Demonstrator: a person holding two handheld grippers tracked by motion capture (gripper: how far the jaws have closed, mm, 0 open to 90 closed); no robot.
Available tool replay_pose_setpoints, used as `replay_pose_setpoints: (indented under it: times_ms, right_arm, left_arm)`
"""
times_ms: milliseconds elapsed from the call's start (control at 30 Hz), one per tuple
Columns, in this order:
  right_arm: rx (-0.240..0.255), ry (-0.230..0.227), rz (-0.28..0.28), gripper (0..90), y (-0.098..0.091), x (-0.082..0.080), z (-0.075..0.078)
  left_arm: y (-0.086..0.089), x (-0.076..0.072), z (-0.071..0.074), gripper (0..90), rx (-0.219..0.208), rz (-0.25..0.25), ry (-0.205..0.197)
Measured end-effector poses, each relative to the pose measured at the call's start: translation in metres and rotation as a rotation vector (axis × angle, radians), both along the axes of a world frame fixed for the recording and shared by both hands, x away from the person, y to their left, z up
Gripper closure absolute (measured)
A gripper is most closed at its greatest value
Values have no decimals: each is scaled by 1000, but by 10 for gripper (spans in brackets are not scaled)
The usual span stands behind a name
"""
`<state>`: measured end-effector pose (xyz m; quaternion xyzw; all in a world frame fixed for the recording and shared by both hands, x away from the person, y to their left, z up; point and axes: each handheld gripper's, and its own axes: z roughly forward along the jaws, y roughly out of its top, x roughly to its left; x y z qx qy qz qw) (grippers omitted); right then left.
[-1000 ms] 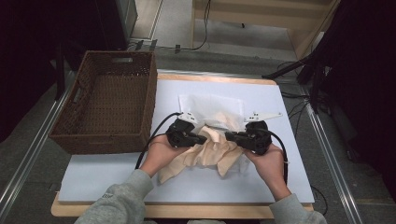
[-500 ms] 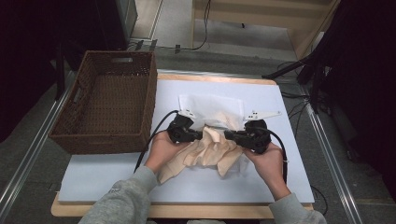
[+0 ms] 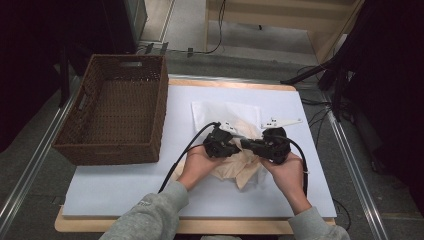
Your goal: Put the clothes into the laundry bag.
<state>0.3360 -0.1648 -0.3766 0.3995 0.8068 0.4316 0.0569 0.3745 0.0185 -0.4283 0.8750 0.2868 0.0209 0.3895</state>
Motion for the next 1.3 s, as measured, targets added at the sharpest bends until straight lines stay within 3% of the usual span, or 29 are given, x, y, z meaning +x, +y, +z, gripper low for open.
replay_pose_setpoints:
  times_ms: [300, 467, 567, 667, 800, 1000, 1167, 1300]
  right_arm:
    - [9, 10, -20, 887, -6, -2, 0]
    - [13, 31, -21, 891, -8, -4, 0]
    - [9, 34, -22, 891, -9, -6, -1]
    - [-3, 20, -36, 889, -12, -7, -1]
    - [-7, 16, -54, 888, -16, -5, -3]
    - [-11, 11, -49, 888, -14, -4, -4]
    - [-12, 12, -47, 888, -12, -3, -4]
    - [-13, 17, -44, 887, -11, -2, -4]
  left_arm:
    - [-10, 30, -5, 900, 35, 86, -7]
    - [-6, 45, -7, 900, 48, 118, 10]
    - [-3, 50, -7, 900, 30, 116, 44]
    - [2, 44, 0, 900, 7, 89, 68]
    - [12, 28, 13, 900, 19, 44, 43]
    - [33, 8, 27, 900, -10, 32, 32]
    - [49, -13, 23, 900, -20, 31, 46]
    - [59, -32, 14, 900, 3, 28, 59]
